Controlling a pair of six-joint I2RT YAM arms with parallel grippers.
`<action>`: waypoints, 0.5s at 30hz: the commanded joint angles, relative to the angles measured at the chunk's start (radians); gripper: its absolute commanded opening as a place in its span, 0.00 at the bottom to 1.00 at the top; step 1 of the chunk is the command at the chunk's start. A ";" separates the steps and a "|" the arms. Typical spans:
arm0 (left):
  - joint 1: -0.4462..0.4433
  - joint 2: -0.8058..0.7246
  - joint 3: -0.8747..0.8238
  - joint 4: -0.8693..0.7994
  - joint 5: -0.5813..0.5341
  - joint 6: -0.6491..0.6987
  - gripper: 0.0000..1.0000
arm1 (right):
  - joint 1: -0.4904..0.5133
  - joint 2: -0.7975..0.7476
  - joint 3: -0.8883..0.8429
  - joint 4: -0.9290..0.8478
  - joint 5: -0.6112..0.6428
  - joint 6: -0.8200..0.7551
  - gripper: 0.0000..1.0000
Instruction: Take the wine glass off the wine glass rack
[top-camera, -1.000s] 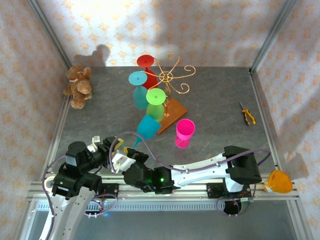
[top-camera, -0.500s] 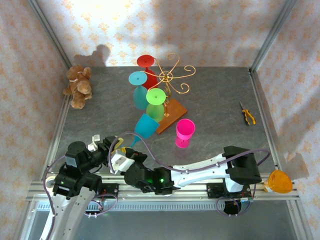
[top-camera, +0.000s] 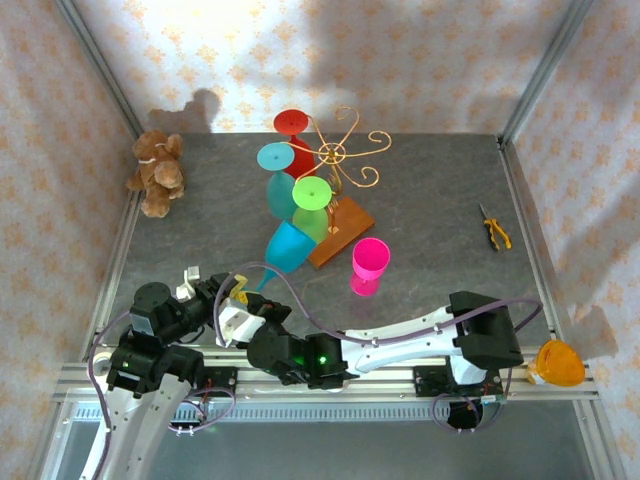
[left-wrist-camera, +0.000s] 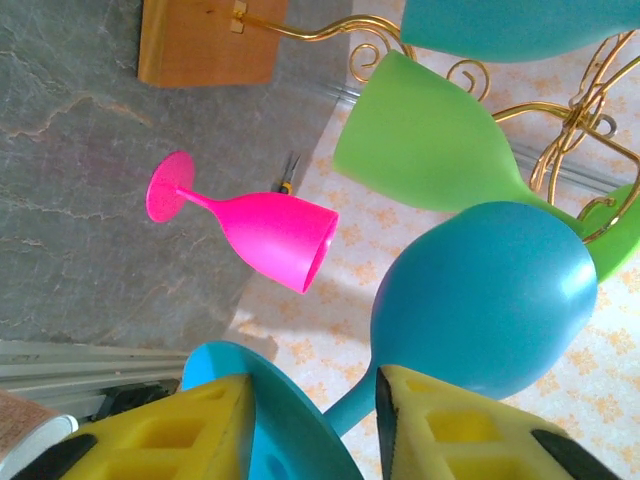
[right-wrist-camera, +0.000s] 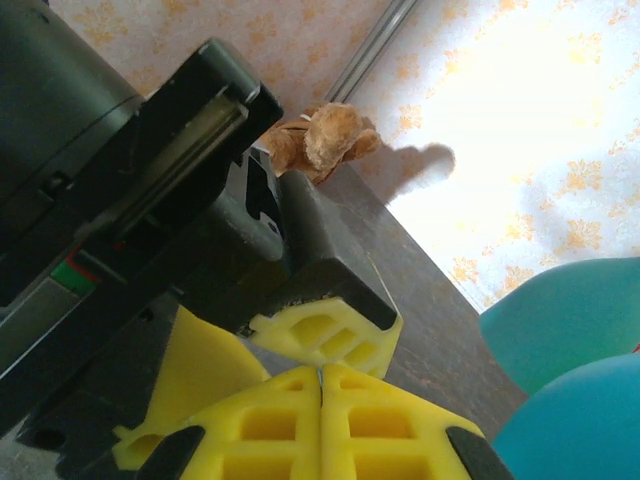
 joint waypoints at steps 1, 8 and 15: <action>0.004 -0.014 -0.012 0.054 -0.013 -0.007 0.26 | 0.013 0.000 0.054 0.058 -0.027 -0.012 0.00; 0.005 -0.014 -0.019 0.068 -0.016 -0.007 0.07 | 0.015 -0.016 0.081 0.028 -0.055 -0.001 0.00; 0.004 -0.014 -0.035 0.098 -0.017 -0.007 0.00 | 0.015 -0.047 0.101 -0.028 -0.077 0.023 0.00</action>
